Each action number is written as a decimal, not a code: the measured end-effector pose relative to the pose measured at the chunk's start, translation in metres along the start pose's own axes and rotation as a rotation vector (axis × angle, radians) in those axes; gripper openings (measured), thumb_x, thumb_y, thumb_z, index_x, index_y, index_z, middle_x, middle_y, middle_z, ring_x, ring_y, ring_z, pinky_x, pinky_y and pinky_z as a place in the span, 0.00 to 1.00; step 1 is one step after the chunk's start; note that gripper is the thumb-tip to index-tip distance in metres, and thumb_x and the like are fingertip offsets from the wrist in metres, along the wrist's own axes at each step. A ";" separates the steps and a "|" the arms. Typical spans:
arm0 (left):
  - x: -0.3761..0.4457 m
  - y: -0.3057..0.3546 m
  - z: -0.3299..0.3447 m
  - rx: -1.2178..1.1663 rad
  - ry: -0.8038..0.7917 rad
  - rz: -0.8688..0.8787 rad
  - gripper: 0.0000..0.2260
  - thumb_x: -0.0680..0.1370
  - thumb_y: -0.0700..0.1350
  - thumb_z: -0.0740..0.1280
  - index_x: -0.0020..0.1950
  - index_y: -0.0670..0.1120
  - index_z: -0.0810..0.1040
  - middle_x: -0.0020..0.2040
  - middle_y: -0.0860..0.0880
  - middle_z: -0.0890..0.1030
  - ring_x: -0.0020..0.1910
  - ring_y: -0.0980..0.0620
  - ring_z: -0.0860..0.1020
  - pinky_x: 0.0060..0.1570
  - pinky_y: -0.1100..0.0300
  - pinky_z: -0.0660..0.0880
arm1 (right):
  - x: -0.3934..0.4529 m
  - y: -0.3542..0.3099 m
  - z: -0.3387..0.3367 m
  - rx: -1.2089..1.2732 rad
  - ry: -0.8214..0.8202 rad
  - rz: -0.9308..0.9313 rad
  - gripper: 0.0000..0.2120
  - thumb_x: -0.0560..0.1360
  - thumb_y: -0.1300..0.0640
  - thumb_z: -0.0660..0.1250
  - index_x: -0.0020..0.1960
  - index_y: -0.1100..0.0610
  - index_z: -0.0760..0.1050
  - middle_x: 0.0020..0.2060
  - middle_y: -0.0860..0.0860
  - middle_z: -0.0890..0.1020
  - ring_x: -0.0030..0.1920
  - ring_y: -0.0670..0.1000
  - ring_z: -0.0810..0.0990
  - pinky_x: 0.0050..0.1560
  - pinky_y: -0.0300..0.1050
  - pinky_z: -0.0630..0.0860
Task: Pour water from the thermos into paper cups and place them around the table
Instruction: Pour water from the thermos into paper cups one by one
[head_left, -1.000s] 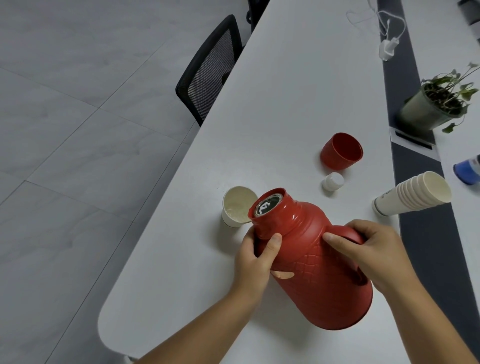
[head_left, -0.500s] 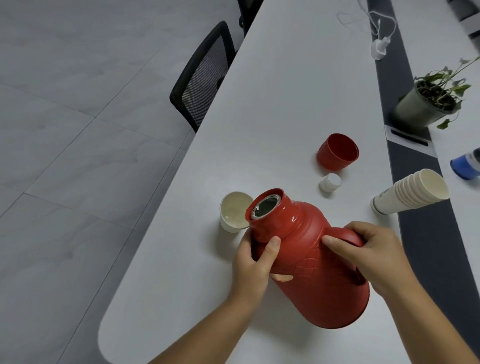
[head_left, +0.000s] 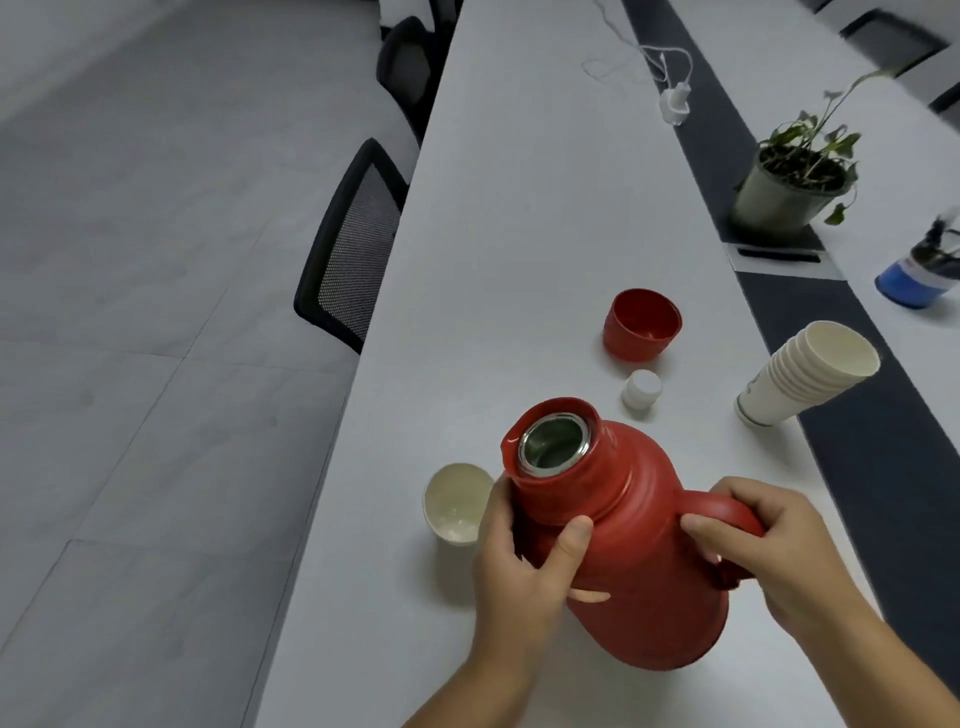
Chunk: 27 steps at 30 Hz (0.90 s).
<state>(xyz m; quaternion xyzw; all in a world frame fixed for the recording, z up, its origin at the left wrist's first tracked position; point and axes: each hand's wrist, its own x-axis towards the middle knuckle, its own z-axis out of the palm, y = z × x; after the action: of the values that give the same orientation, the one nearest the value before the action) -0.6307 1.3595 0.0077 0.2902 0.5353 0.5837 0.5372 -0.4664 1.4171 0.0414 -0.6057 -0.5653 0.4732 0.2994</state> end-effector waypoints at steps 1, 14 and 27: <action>0.004 0.001 0.001 0.048 -0.001 0.027 0.28 0.61 0.53 0.72 0.61 0.54 0.72 0.53 0.55 0.80 0.50 0.65 0.78 0.39 0.68 0.78 | 0.003 0.004 -0.001 0.029 0.007 -0.008 0.11 0.52 0.55 0.69 0.23 0.61 0.71 0.20 0.55 0.69 0.22 0.49 0.66 0.21 0.36 0.61; 0.116 0.028 0.020 0.428 -0.090 0.209 0.33 0.56 0.57 0.70 0.61 0.55 0.71 0.55 0.56 0.78 0.53 0.63 0.76 0.42 0.74 0.74 | 0.104 0.029 0.017 0.105 0.224 -0.055 0.05 0.54 0.63 0.62 0.22 0.59 0.65 0.18 0.49 0.65 0.26 0.52 0.66 0.31 0.48 0.66; 0.231 0.047 0.014 0.532 -0.136 0.364 0.29 0.55 0.55 0.71 0.56 0.63 0.70 0.53 0.60 0.78 0.53 0.65 0.76 0.52 0.74 0.71 | 0.206 0.027 0.059 0.236 0.334 -0.190 0.08 0.55 0.57 0.63 0.21 0.51 0.64 0.19 0.46 0.65 0.27 0.51 0.63 0.26 0.54 0.68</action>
<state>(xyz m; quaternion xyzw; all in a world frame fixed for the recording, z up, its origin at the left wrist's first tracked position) -0.6915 1.5874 0.0003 0.5496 0.5711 0.4893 0.3638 -0.5277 1.6014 -0.0534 -0.5803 -0.5032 0.3989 0.5009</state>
